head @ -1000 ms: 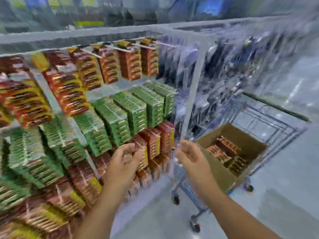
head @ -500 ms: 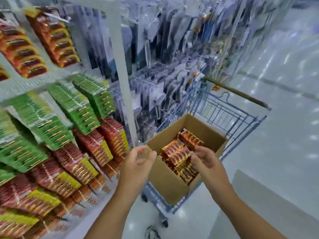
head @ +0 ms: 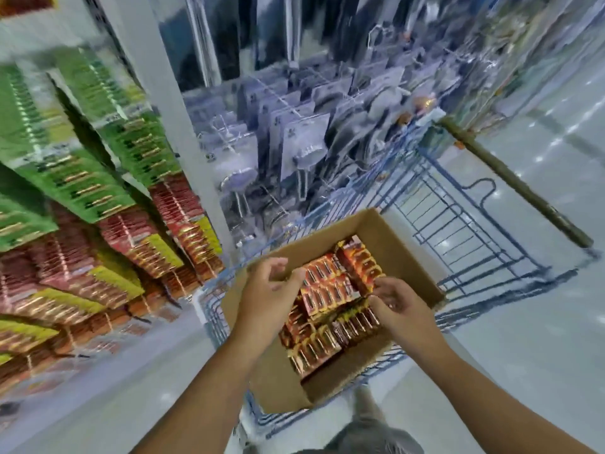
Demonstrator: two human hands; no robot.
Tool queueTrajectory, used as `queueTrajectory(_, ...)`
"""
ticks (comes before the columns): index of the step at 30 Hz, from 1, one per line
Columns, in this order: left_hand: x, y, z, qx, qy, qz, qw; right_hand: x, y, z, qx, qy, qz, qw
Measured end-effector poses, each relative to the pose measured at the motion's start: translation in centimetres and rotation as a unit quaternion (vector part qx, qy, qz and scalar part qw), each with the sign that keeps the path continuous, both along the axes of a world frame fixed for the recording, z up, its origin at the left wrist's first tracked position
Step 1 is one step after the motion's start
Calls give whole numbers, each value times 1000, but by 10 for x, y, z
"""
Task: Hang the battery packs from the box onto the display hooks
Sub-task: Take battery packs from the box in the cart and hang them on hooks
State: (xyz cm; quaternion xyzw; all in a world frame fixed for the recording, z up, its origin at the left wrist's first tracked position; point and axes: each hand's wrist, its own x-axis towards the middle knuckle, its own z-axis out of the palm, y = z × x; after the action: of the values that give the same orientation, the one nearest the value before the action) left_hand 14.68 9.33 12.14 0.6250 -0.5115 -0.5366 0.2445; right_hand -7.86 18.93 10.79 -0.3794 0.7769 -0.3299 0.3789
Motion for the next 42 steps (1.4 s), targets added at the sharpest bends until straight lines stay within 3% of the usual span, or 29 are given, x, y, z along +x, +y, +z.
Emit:
queueTrajectory(5,-46,13,-47,74,-62,134,986,-67,-44,-65,120,60,208,969)
queueTrajectory(8,-70,25,-76,121,-82,202,968,-94,-61,-100,165,112,345,917)
queueTrajectory(14,-102,34,-148,185,-97,292,933,-111,-95,-158,203,205,512,809)
queueTrajectory(20,-115,25,-219,229,-92,376,893,-94,-100,-210,184,266,590,740)
queueTrajectory(27,-109,11,-269,264,-119,364,885,-87,-94,-242,223,358,625,657)
queueTrajectory(35,-108,6,-289,279,-141,346,885,-82,-94,-247,241,380,608,654)
queueTrajectory(39,-105,6,-295,268,-146,325,895,-73,-101,-247,321,342,575,670)
queueTrajectory(42,-102,6,-301,265,-144,299,905,-70,-105,-247,359,346,559,662)
